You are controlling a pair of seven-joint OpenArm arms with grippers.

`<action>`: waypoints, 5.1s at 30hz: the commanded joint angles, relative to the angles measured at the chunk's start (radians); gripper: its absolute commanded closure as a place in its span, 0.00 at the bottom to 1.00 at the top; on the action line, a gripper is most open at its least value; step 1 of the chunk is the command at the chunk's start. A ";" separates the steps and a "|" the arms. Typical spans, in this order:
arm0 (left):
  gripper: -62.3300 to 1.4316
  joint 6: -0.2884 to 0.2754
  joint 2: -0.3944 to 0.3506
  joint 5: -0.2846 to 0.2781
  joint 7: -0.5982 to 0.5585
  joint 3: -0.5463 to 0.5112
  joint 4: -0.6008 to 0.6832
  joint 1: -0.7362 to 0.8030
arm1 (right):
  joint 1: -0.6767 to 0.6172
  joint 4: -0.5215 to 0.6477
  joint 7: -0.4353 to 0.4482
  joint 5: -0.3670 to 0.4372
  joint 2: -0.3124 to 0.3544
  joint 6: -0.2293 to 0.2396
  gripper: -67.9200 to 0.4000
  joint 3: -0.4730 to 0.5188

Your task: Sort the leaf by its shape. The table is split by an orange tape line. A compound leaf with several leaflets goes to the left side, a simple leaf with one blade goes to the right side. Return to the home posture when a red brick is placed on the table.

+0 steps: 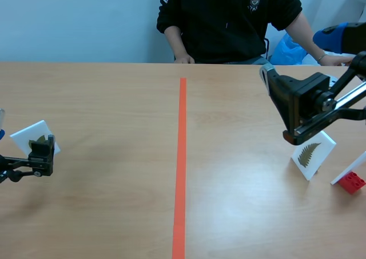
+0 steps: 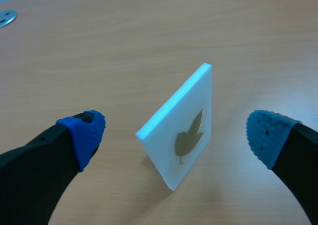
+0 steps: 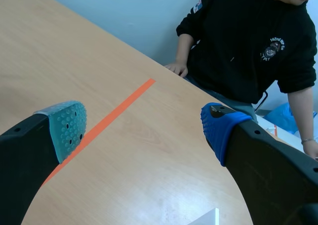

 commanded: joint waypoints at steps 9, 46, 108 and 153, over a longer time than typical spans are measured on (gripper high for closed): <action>0.00 0.005 -0.065 0.028 -0.008 -0.019 0.243 0.041 | 0.012 0.000 0.015 0.003 0.005 -0.008 0.30 0.011; 0.00 -0.257 -0.103 0.038 0.123 -0.052 1.101 0.533 | 0.012 -0.006 0.014 0.003 0.008 -0.007 0.30 0.011; 0.00 -0.368 -0.212 0.039 0.113 0.059 0.819 0.349 | 0.012 -0.012 0.012 0.003 0.014 -0.007 0.30 0.011; 0.00 -0.369 0.199 0.092 -0.029 0.743 -0.063 -0.289 | 0.012 -0.012 0.016 0.003 0.013 -0.007 0.30 0.011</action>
